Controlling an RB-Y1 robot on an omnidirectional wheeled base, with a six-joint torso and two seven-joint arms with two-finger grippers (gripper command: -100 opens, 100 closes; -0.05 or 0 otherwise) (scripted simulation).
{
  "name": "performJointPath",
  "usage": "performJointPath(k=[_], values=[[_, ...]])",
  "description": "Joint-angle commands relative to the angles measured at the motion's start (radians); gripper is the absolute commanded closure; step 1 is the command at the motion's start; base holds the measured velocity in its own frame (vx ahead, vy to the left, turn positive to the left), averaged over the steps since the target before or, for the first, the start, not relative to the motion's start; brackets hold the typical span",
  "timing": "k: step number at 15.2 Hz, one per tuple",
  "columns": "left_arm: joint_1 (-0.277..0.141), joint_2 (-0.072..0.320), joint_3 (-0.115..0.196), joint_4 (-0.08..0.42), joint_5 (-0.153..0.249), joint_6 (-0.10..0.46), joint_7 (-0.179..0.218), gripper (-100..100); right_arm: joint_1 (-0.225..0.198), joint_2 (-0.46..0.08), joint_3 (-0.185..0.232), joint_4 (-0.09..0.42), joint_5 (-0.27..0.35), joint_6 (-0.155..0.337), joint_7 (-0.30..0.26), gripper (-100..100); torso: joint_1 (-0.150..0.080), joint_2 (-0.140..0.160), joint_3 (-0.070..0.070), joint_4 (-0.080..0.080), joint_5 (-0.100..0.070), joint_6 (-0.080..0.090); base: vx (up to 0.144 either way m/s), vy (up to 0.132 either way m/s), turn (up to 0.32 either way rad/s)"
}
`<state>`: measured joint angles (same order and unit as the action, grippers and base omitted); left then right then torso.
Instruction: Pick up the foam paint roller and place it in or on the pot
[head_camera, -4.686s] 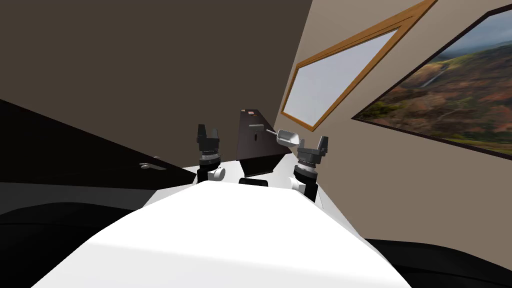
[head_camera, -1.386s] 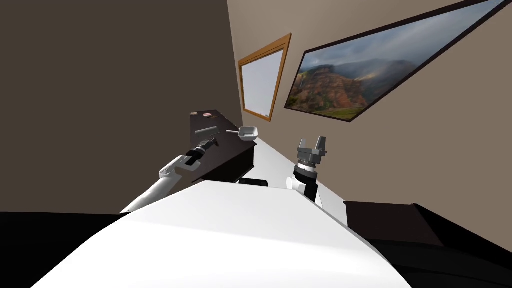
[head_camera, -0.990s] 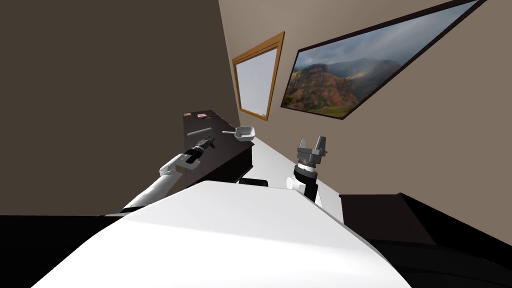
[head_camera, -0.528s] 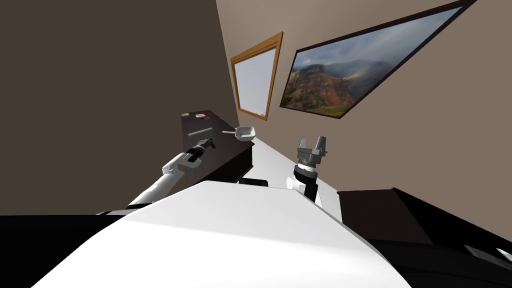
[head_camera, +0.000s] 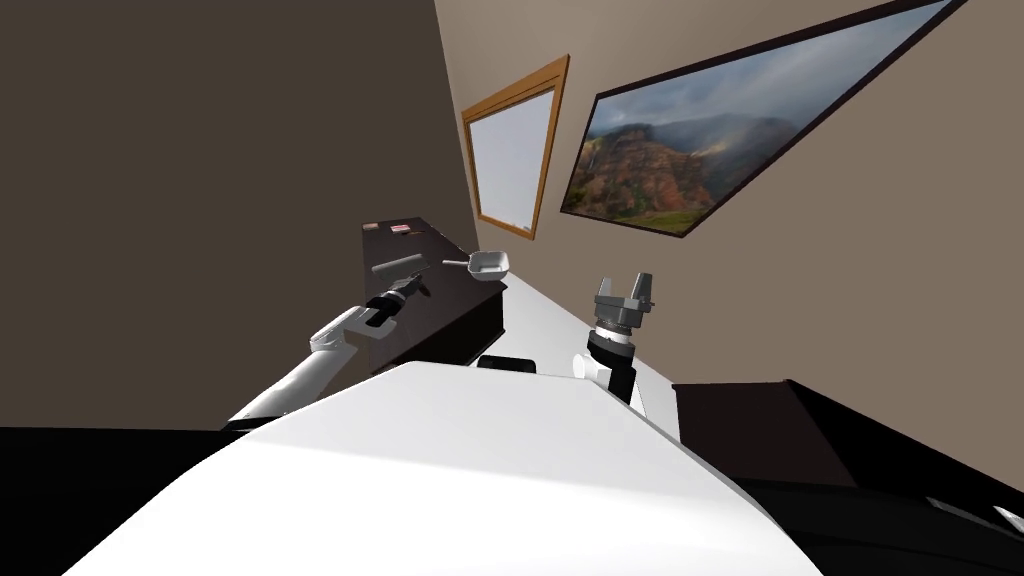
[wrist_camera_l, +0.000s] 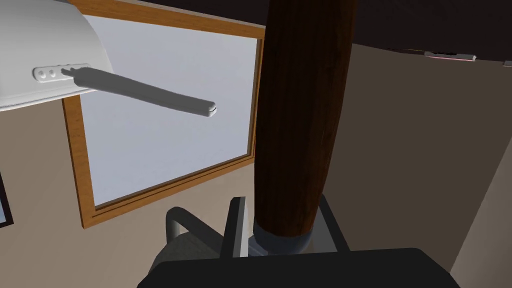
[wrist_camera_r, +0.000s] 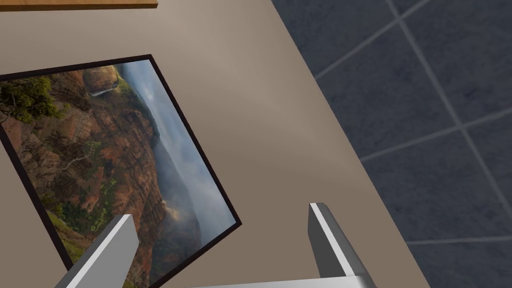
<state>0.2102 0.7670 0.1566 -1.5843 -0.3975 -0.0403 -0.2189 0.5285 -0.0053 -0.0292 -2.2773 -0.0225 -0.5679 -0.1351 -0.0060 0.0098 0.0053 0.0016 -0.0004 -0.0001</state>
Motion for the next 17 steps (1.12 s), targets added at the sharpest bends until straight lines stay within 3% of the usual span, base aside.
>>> performJointPath(k=[1, 9, 11, 12, 17], values=[[0.013, 0.034, -0.004, -0.037, 0.021, -0.004, 0.024, 100, 0.0, 0.0, 0.0, 0.0, 0.0, 0.0, 0.0, 0, 0.0, 0.0, 0.0, 0.0, 0.0, 0.0, -0.098, -0.047, -0.132], [0.059, 0.176, -0.01, -0.146, 0.078, -0.008, 0.099, 100, 0.0, 0.0, 0.0, 0.0, 0.0, 0.0, 0.0, 0, -0.001, -0.002, 0.0, 0.002, -0.002, 0.002, -0.033, -0.039, -0.121], [0.072, 0.218, -0.01, -0.173, 0.09, -0.004, 0.118, 100, 0.0, 0.0, 0.0, 0.0, 0.0, 0.0, 0.0, 0, -0.001, -0.003, 0.0, 0.002, -0.002, 0.002, 0.016, -0.033, -0.158], [0.072, 0.218, -0.01, -0.173, 0.09, -0.004, 0.118, 100, 0.0, 0.0, 0.0, 0.0, 0.0, 0.0, 0.0, 0, -0.001, -0.004, 0.0, 0.002, -0.002, 0.003, 0.026, -0.026, -0.099], [0.101, 0.323, -0.004, -0.227, 0.115, 0.015, 0.163, 100, 0.0, 0.0, 0.0, 0.0, 0.0, 0.0, 0.0, 0, 0.0, -0.007, -0.002, 0.002, -0.003, 0.003, 0.064, -0.014, -0.132]])
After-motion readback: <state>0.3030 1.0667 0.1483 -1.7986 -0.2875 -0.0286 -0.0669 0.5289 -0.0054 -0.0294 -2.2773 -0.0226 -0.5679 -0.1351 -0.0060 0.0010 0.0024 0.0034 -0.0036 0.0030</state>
